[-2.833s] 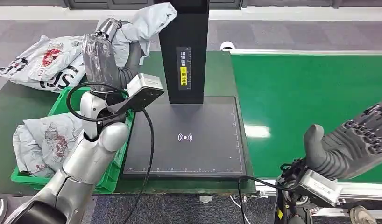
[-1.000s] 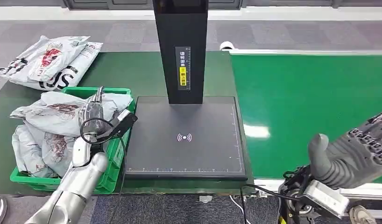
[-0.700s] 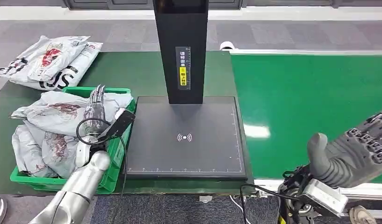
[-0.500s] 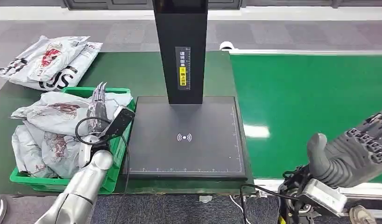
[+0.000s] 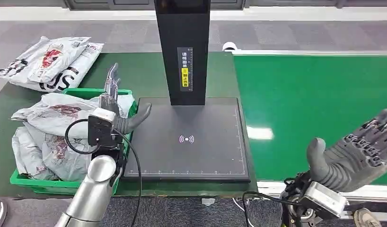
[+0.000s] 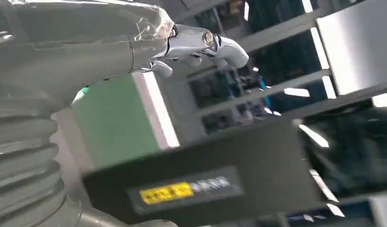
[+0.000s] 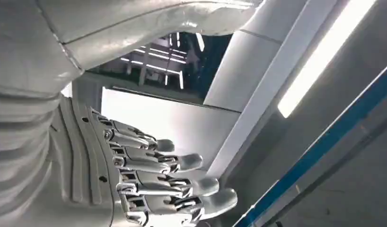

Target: Moved the parcel from conveyor to table for the left to box.

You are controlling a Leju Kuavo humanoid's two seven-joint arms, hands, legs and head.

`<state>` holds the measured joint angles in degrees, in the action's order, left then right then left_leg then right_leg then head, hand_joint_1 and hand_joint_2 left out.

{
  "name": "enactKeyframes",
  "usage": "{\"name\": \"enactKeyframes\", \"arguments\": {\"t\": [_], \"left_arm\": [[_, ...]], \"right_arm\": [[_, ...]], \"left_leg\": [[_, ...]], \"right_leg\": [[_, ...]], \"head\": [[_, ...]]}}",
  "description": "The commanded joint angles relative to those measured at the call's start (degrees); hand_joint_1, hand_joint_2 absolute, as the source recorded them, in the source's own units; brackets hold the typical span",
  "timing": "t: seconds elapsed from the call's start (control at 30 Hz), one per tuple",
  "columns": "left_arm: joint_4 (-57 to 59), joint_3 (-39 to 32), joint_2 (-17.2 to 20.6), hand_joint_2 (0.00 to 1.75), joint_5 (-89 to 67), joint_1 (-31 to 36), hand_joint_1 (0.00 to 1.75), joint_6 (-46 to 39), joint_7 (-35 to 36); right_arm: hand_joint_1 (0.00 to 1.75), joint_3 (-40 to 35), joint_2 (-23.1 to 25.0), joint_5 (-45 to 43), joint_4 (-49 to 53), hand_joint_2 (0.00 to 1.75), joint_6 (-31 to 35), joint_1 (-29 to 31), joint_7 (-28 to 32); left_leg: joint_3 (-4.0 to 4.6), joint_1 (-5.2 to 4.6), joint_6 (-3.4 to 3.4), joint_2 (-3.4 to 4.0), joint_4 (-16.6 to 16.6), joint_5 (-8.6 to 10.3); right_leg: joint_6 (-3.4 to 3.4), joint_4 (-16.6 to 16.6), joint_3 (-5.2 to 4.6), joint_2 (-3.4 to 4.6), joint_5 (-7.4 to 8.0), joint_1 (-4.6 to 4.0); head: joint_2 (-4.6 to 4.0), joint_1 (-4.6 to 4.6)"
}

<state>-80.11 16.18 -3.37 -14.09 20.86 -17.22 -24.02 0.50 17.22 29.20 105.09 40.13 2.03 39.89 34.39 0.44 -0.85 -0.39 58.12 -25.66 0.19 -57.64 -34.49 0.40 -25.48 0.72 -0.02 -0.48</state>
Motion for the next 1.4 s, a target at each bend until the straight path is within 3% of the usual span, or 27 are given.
{"name": "enactKeyframes", "arguments": {"t": [0.03, 0.33, 0.53, 0.77, 0.9, 1.4], "left_arm": [[-0.25, 12.04, -2.97, 1.75, 8.54, 0.11, 0.00, 5.41, -1.00], [-0.06, 11.91, -2.80, 1.75, 8.62, 0.21, 0.00, 5.35, -1.15], [11.56, 11.64, -5.21, 1.75, 11.30, 1.48, 0.00, 5.88, -0.97], [19.23, 8.11, -5.06, 1.75, 10.77, -2.22, 0.00, 3.94, -1.55], [19.24, 5.73, -4.59, 1.75, 8.75, -6.12, 0.00, 1.33, -0.55], [12.28, -2.70, -5.30, 1.75, 4.90, -14.14, 0.00, 2.67, 2.09]], "right_arm": [[0.00, -4.96, -4.93, 0.01, -11.84, 1.75, -0.13, 2.65, -6.17], [0.00, -4.92, -4.95, -0.05, -11.86, 1.75, -0.13, 2.58, -6.08], [0.00, -9.78, -9.01, -3.64, -20.95, 1.75, -0.26, 3.15, -16.32], [0.00, -10.99, -10.70, -8.63, -28.66, 1.75, -1.53, -0.09, -19.46], [0.00, -10.47, -10.59, -8.45, -31.60, 1.75, -3.25, -1.77, -22.24], [0.00, -8.31, -10.24, -7.56, -32.41, 1.75, -5.48, -2.76, -23.36]], "left_leg": [[-0.19, 0.03, 0.06, -0.14, -0.16, 0.05], [-0.14, 0.02, 0.04, -0.01, -0.11, 0.01], [-0.29, 0.02, 0.05, -0.05, -0.20, 0.05], [-0.42, -0.01, 0.05, 0.03, -0.32, 0.04], [-0.47, -0.02, 0.03, 0.08, -0.36, -0.01], [-0.22, 0.00, 0.07, 0.14, -0.16, -0.17]], "right_leg": [[0.02, 0.24, 0.30, -0.20, 0.03, -0.05], [-0.01, 0.14, 0.22, -0.11, 0.02, -0.03], [0.01, 0.28, 0.38, -0.15, 0.06, -0.05], [-0.01, 0.34, 0.47, -0.08, 0.05, 0.01], [-0.02, 0.37, 0.51, -0.03, 0.01, 0.01], [0.00, 0.17, 0.26, 0.03, -0.17, 0.00]], "head": [[0.02, -0.02], [0.02, 0.00], [0.00, 0.00], [0.00, 0.00], [0.02, 0.00], [0.00, 0.00]]}}
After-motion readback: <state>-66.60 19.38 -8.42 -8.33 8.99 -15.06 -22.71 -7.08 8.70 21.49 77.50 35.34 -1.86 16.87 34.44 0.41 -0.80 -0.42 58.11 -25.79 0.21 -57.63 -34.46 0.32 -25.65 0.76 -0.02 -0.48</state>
